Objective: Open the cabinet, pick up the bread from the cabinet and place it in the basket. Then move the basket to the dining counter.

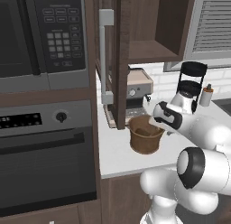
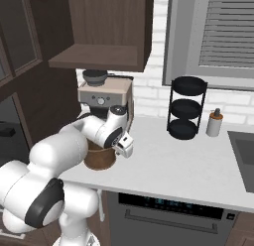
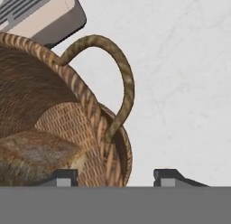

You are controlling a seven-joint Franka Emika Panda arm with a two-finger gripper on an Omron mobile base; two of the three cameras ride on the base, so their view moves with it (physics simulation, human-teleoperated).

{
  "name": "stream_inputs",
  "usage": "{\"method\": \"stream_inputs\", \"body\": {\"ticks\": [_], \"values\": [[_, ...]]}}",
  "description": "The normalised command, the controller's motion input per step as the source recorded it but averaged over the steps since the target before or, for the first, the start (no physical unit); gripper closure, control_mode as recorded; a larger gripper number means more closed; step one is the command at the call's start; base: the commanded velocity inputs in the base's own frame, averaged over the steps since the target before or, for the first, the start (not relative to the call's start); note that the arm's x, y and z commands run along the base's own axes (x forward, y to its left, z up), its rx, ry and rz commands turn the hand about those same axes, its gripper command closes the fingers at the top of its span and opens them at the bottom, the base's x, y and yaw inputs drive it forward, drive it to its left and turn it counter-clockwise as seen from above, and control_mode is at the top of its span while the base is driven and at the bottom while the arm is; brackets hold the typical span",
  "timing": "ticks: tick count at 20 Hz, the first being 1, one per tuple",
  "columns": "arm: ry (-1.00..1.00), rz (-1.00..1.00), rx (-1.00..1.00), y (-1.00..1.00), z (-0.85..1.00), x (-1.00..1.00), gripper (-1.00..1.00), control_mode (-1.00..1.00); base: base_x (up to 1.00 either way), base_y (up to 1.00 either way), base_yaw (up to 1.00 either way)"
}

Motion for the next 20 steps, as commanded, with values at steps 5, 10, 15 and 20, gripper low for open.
{"method": "stream_inputs", "body": {"ticks": [5,10,15,20], "values": [[0.04,0.00,0.01,0.12,-0.07,0.00,1.00,-1.00,0.00,0.00,0.00],[0.01,0.00,0.02,-0.09,-0.01,-0.10,1.00,-1.00,0.00,0.00,0.00],[-0.02,-0.01,0.04,-0.34,0.00,-0.16,1.00,-1.00,0.00,0.00,0.00],[-0.14,-0.22,0.07,-0.14,0.39,-0.57,1.00,-1.00,0.00,0.00,0.00]]}}
